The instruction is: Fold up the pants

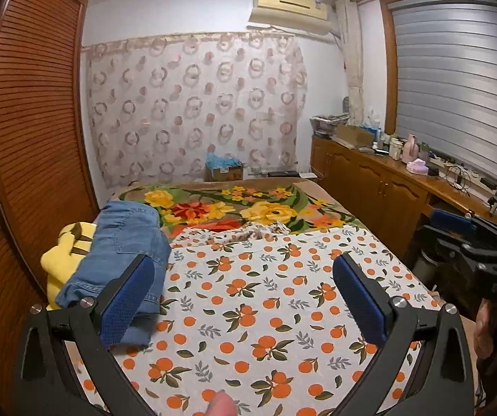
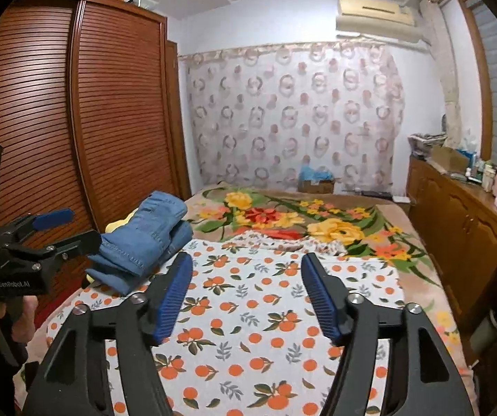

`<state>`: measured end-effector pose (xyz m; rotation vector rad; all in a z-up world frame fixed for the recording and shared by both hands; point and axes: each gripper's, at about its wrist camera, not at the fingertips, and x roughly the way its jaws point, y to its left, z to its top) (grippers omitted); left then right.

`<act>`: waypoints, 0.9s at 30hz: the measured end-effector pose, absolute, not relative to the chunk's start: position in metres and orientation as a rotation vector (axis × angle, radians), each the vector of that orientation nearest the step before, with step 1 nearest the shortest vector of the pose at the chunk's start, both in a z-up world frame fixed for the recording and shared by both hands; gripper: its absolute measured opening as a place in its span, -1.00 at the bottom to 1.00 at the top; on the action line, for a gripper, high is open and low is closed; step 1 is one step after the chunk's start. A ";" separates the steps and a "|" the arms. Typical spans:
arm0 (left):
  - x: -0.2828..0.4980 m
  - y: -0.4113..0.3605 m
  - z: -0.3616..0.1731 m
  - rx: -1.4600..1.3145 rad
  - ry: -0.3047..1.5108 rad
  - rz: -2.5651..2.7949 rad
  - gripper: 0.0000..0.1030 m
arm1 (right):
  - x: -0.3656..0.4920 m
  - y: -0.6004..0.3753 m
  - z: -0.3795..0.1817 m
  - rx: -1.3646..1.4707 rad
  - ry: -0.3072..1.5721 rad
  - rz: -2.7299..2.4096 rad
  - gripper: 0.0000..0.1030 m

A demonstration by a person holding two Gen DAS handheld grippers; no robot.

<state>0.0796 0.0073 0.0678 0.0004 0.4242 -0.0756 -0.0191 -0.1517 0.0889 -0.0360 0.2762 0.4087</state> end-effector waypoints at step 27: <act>0.056 -0.018 0.077 -0.015 0.401 -0.060 0.99 | -0.053 -0.165 0.080 0.006 0.227 0.263 0.40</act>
